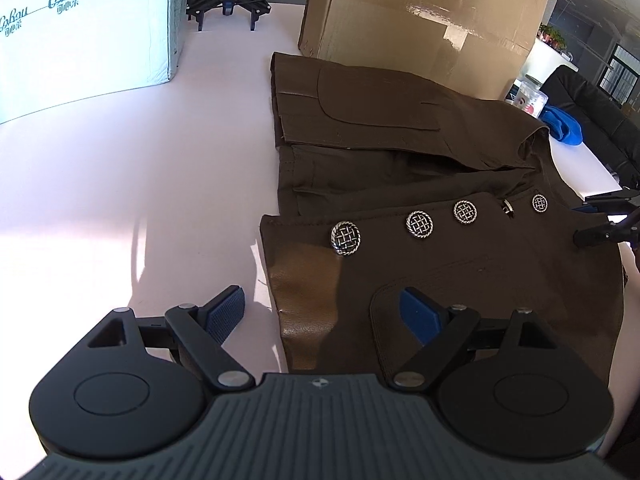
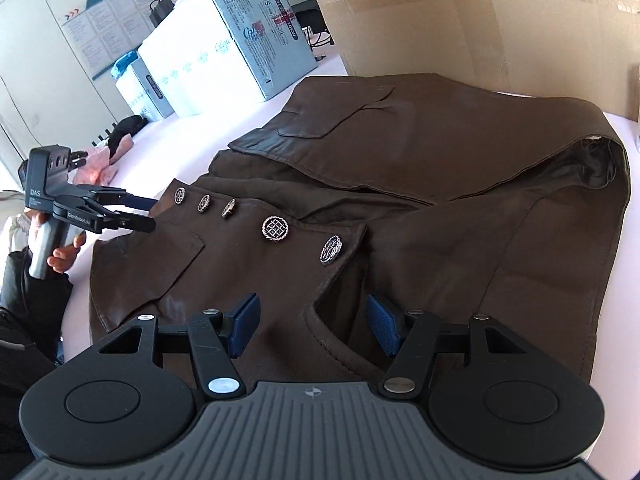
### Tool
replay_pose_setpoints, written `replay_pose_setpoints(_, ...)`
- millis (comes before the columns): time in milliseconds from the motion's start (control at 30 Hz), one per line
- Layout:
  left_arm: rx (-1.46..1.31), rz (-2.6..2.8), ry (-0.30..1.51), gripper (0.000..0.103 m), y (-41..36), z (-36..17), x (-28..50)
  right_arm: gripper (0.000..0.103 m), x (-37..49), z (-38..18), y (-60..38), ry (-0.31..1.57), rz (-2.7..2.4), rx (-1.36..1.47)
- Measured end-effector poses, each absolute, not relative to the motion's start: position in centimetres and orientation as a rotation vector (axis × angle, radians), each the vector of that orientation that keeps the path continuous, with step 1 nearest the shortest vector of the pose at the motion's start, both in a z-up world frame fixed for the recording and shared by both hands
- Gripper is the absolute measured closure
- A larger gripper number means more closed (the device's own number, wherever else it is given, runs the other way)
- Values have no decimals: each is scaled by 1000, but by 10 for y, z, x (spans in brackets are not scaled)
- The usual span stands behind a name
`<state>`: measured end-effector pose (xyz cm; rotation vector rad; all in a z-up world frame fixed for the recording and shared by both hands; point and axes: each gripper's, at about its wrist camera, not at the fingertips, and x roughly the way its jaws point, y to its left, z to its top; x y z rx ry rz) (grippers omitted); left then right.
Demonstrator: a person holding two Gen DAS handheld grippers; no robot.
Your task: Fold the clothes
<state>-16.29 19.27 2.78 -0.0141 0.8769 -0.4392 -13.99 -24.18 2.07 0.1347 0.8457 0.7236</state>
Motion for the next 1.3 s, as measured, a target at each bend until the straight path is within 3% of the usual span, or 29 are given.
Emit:
replay_pose_setpoints(33,-24,-434,879,22,191,28,-164,55,-141,20,-240,842,720,126)
replay_pose_setpoints(100,-38,-418,880,28,188,29,-164,74,-144,20,-235,829,696,96)
replay_pose_setpoints(200,-45,-374,884,47,186,32,-165,85,-145,19,-234,820,673,94)
replay_pose_setpoints(333,-64,-315,885,69,190,34,-165,94,-146,23,-238,790,667,125)
replay_pose_setpoints(433,-82,-276,881,91,195,36,-165,95,-151,29,-240,749,671,137)
replay_pose_setpoints(467,-89,-272,876,94,197,38,-166,95,-152,30,-241,735,664,141)
replay_pose_setpoints(567,-104,-277,859,98,200,42,-168,96,-159,34,-244,694,666,161)
replay_pose_setpoints(1167,-130,-345,809,98,180,49,-151,100,-185,42,-279,539,559,354)
replay_pose_setpoints(1267,-147,-341,831,98,180,40,-144,99,-178,37,-277,593,577,366)
replay_pose_setpoints(1300,-143,-345,838,98,180,38,-144,93,-176,34,-277,613,581,376)
